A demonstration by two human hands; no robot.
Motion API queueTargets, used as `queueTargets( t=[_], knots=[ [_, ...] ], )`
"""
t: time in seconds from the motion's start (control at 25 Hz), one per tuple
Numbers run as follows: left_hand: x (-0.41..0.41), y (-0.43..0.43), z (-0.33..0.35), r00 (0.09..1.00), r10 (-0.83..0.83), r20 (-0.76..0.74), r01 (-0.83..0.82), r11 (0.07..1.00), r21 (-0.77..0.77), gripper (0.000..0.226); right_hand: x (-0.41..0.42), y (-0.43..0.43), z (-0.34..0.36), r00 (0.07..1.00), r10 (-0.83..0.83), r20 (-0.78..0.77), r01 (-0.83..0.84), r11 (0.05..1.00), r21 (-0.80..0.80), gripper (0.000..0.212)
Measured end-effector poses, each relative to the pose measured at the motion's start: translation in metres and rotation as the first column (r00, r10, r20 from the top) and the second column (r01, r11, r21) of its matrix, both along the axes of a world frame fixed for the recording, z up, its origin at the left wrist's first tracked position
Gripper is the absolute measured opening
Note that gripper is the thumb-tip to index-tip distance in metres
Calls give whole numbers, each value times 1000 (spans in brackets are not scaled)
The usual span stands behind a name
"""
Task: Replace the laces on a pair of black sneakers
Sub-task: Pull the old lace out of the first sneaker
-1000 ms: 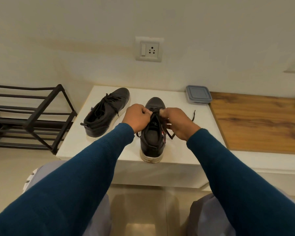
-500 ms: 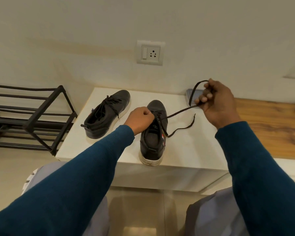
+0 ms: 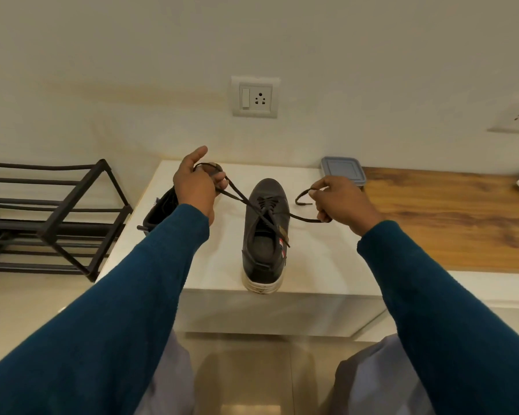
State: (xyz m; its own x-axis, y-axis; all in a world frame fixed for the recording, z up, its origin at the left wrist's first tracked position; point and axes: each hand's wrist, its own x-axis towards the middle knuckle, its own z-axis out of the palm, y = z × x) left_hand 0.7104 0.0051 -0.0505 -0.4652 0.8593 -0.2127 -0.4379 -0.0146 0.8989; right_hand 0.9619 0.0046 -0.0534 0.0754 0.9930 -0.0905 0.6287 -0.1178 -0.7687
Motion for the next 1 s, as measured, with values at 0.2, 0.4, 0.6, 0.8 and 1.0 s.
queueTargets(
  t=[0.2,0.4,0.6,0.8,1.0],
  knots=[
    [-8,1,-3,986,128,106,-126,992,-23,49,-9,0,-20,918,285,276,-203,935,-291,41],
    [-14,-3,-9,775,-184,-605,115,982,-152,43,-18,2,-24,827,345,443,-268,936,-230,44],
    [-4,-15,-28,17,-687,-726,237,709,-665,23,-31,-2,-21,912,270,308,-302,951,62,31],
    [12,-27,-18,99,-548,-831,482,757,-442,20,-51,-10,-22,878,382,289,-421,903,85,34],
    [17,-23,-27,213,-574,-791,456,774,-439,21,-69,-15,-29,875,276,398,-358,922,149,31]
  ],
)
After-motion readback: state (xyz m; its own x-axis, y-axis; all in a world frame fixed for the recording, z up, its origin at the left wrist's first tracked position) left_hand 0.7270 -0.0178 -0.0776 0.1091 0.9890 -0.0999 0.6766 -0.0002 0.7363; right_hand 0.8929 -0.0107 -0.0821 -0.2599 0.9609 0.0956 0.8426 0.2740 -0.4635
